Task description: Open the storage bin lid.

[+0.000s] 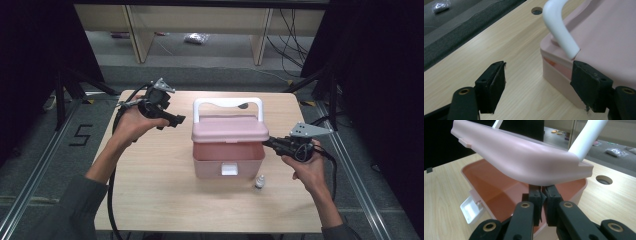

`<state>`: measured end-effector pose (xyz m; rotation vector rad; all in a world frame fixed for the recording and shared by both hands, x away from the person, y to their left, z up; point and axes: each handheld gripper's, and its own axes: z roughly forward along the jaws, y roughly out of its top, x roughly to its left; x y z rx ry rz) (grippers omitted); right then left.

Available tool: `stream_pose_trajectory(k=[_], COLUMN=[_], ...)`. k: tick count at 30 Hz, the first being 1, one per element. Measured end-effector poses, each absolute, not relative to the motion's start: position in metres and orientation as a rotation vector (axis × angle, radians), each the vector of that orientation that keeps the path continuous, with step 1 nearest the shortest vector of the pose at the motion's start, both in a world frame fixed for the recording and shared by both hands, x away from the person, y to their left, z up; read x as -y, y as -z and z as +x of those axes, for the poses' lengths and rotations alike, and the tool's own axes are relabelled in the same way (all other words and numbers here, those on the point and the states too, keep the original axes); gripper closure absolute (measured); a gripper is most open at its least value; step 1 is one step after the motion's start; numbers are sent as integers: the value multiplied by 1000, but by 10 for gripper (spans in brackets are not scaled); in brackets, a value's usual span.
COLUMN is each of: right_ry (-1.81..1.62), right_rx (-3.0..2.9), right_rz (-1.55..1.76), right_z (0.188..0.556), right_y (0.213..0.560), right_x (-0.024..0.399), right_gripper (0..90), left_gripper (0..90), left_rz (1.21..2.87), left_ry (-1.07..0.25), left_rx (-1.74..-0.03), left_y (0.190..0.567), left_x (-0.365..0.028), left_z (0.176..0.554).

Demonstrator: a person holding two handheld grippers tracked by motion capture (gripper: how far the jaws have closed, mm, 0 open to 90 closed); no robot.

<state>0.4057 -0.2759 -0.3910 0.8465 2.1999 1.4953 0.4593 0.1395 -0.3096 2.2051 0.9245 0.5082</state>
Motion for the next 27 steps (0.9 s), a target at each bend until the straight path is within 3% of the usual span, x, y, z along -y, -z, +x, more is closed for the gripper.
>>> stream_pose_trajectory(k=[11,20,27], right_ry=[-1494,-1501,-1511], right_rx=[-2195,-2196,-2199], right_rz=[866,843,868], right_z=[409,411,410], right_y=[388,387,386], right_x=[275,276,274], right_gripper=[865,866,865], left_gripper=[264,250,260], left_rz=[2143,2025,2017], left_ry=[-474,-371,-370], left_rx=[-941,-991,-1003], left_y=[350,386,393], left_x=[-142,-124,-113], left_z=[430,413,413])
